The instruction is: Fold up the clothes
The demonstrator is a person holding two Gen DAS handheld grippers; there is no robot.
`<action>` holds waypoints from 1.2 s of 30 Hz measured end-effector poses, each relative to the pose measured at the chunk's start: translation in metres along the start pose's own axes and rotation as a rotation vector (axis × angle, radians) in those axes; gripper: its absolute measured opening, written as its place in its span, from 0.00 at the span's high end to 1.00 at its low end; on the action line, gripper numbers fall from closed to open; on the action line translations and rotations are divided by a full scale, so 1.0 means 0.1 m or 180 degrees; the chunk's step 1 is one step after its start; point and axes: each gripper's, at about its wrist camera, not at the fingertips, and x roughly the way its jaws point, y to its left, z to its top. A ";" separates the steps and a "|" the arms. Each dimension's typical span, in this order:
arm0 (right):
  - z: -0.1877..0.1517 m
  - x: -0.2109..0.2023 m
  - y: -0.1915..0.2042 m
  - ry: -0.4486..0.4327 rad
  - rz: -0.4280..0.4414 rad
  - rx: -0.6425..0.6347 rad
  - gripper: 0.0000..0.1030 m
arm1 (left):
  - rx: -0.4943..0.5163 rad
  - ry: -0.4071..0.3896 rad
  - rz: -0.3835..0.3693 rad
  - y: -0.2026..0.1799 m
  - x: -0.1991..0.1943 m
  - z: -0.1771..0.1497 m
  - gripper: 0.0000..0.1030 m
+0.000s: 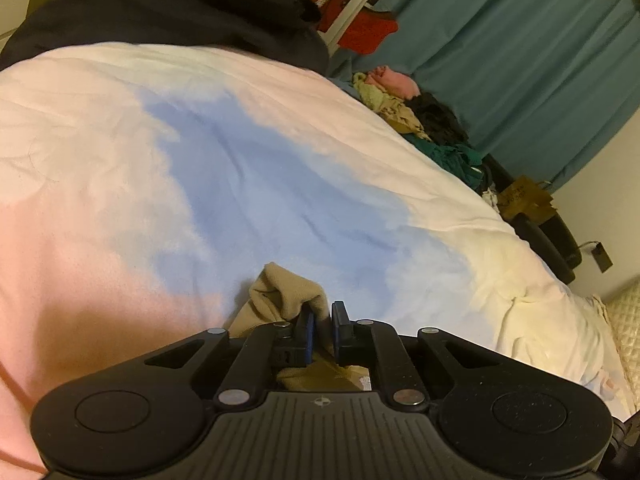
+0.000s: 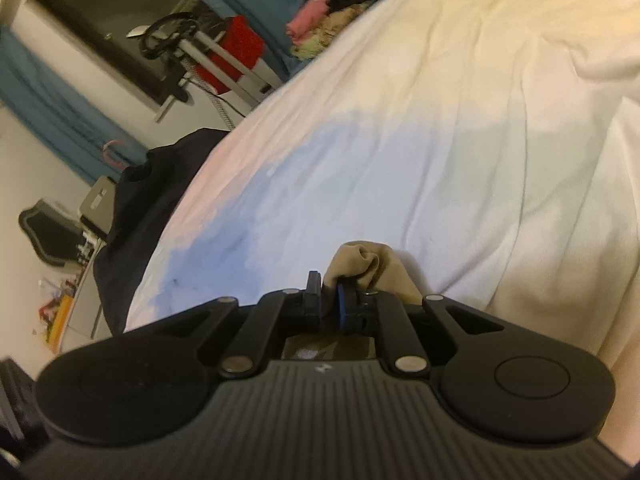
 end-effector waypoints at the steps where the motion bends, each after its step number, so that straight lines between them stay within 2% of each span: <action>1: -0.02 -0.02 0.03 -0.0011 -0.0012 -0.0073 0.85 | 0.0051 -0.0013 0.0008 -0.03 -0.03 -0.01 0.76; 2: -0.05 -0.03 0.05 -0.0015 -0.0023 -0.0143 0.72 | 0.0100 -0.0040 0.0017 -0.06 -0.06 -0.01 0.66; 3: -0.08 -0.04 0.07 -0.0018 -0.0033 -0.0213 0.44 | 0.0149 -0.0072 0.0025 -0.10 -0.10 -0.02 0.47; 4: -0.11 -0.06 0.10 -0.0022 -0.0044 -0.0283 0.30 | 0.0211 -0.0137 0.0042 -0.15 -0.16 -0.03 0.39; 5: -0.14 -0.07 0.12 -0.0025 -0.0055 -0.0353 0.12 | 0.0312 -0.0211 0.0047 -0.20 -0.22 -0.06 0.37; 8: -0.23 -0.11 0.19 -0.0036 -0.0087 -0.0563 0.15 | 0.0655 -0.0429 0.0042 -0.37 -0.42 -0.13 0.26; 9: -0.26 -0.12 0.21 -0.0040 -0.0098 -0.0633 0.19 | 0.0722 -0.0441 0.0050 -0.39 -0.45 -0.17 0.22; 10: -0.29 -0.14 0.24 -0.0043 -0.0108 -0.0703 0.29 | 0.0773 -0.0430 0.0062 -0.39 -0.46 -0.21 0.22; 12: -0.35 -0.16 0.28 -0.0050 -0.0130 -0.0843 0.62 | 0.0874 -0.0408 0.0085 -0.40 -0.50 -0.31 0.22; 14: -0.42 -0.19 0.33 -0.0057 -0.0151 -0.0983 0.78 | 0.1001 -0.0329 0.0159 -0.38 -0.48 -0.41 0.22; 16: -0.48 -0.22 0.38 -0.0065 -0.0173 -0.1123 0.78 | 0.1287 -0.0349 0.0270 -0.39 -0.43 -0.51 0.22; 19: -0.59 -0.18 0.41 -0.0082 -0.0255 -0.1340 0.79 | 0.1383 -0.0287 0.0359 -0.37 -0.34 -0.62 0.21; 21: -0.67 -0.12 0.40 -0.0108 -0.0327 -0.1460 0.80 | 0.1311 -0.0240 0.0382 -0.33 -0.28 -0.65 0.21; 25: -0.70 -0.18 0.39 -0.0163 -0.0316 -0.1407 0.81 | 0.1221 -0.0226 0.0399 -0.28 -0.27 -0.66 0.20; 29: -0.73 -0.36 0.47 -0.0268 -0.0344 -0.1426 0.76 | 0.1265 -0.0316 0.0417 -0.35 -0.46 -0.70 0.22; 32: -0.77 -0.55 0.57 -0.0367 -0.0389 -0.1480 0.76 | 0.1315 -0.0460 0.0337 -0.41 -0.71 -0.74 0.22; 36: -0.82 -0.77 0.65 -0.0486 -0.0392 -0.1516 0.76 | 0.1319 -0.0503 0.0296 -0.48 -0.92 -0.81 0.22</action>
